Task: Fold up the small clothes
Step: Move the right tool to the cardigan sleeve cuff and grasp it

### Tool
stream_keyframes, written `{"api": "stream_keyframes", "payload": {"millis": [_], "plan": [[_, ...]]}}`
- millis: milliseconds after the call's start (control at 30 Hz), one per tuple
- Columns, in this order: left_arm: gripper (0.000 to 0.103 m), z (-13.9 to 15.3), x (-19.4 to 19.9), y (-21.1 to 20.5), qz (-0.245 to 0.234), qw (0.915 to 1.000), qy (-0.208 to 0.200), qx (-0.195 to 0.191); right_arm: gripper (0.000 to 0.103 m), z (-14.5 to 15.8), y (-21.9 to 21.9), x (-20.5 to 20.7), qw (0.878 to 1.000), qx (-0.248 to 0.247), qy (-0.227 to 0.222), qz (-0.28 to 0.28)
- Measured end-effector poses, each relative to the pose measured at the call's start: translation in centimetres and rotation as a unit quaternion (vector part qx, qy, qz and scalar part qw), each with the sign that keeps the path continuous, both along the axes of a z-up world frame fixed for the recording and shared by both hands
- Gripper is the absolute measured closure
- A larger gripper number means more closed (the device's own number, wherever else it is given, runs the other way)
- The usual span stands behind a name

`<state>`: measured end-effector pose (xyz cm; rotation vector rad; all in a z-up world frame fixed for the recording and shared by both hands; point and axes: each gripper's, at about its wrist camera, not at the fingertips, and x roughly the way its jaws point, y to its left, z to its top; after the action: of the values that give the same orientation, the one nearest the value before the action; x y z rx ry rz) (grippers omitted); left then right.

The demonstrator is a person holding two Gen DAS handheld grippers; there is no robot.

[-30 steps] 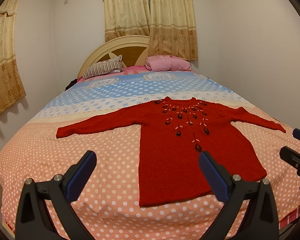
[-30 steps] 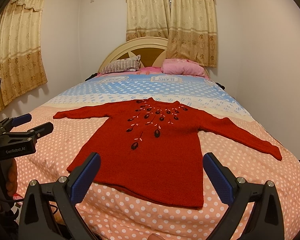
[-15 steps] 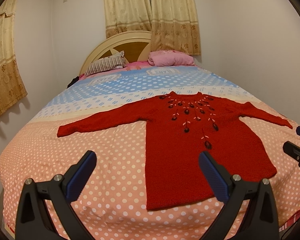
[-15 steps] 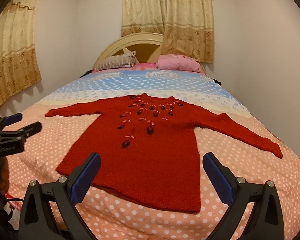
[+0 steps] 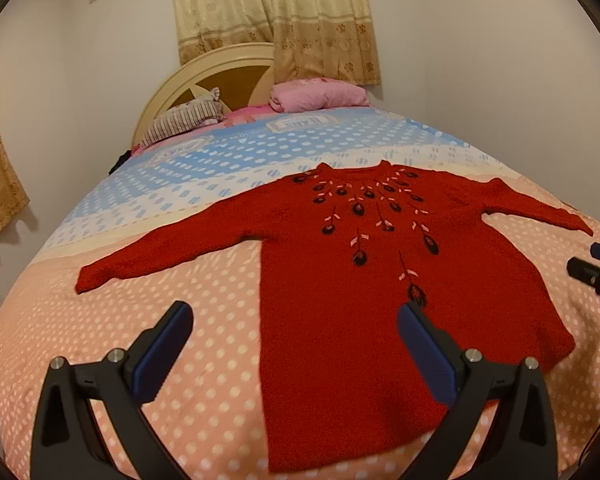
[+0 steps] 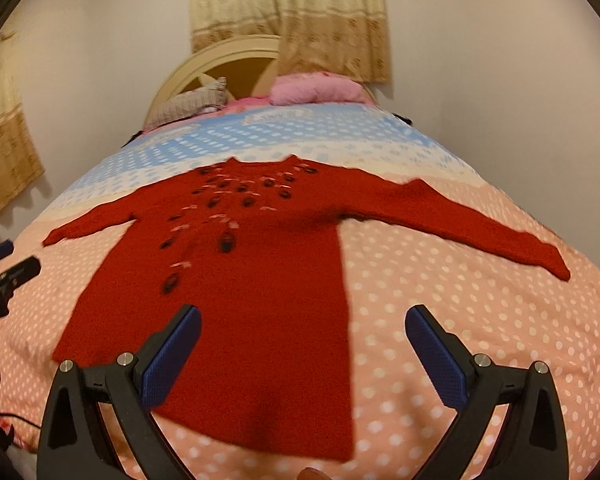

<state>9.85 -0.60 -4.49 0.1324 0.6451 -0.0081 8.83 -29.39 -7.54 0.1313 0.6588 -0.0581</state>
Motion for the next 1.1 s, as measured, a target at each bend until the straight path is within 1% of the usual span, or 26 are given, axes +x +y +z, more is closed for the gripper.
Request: {"api": "stream_keyframes", "payload": {"millis": [167,300,467,600,733,900,933,967,1033,1100], "plan": [[0.0,-1.1,2.8,-0.4,0.0,0.9999,0.016,-0.004,0.001,-1.4,-5.2,1.9,0.998,0.036,0.021,-0.042],[0.0,-2.1,5.1,-0.6,0.006,0.9997,0.024,0.001,0.001,-2.6,-10.1,3.2,0.993,0.062,0.04,-0.088],[0.0,-3.0,7.7,-0.4,0.019,0.9994,0.029,0.008,0.001,-3.4,-15.2,4.0,0.986,0.063,0.052,-0.142],[0.0,-3.9,9.9,0.1,0.028,0.9989,0.037,0.01,0.001,-3.7,-19.7,4.5,0.978,0.073,0.06,-0.188],[0.0,-5.0,11.6,0.3,0.033,0.9981,0.05,0.012,0.001,-3.9,-23.5,4.7,0.969,0.065,0.068,-0.228],[0.0,-6.0,13.2,0.6,0.041,0.997,0.065,0.011,0.002,-4.6,-28.0,4.9,0.954,0.084,0.081,-0.276],[0.0,-6.2,13.5,0.8,0.043,0.9966,0.069,0.01,0.003,-4.7,-28.9,5.0,0.952,0.085,0.083,-0.283],[0.0,-6.3,13.7,0.9,0.044,0.9965,0.071,0.01,0.007,-4.8,-29.6,5.0,0.95,0.085,0.085,-0.29],[0.0,-6.6,14.1,1.3,0.048,0.9962,0.073,0.008,0.012,-4.8,-31.3,4.9,0.944,0.087,0.084,-0.307],[0.0,-6.8,14.5,1.5,0.052,0.9957,0.076,0.008,0.012,-4.9,-32.8,5.0,0.939,0.083,0.09,-0.32]]}}
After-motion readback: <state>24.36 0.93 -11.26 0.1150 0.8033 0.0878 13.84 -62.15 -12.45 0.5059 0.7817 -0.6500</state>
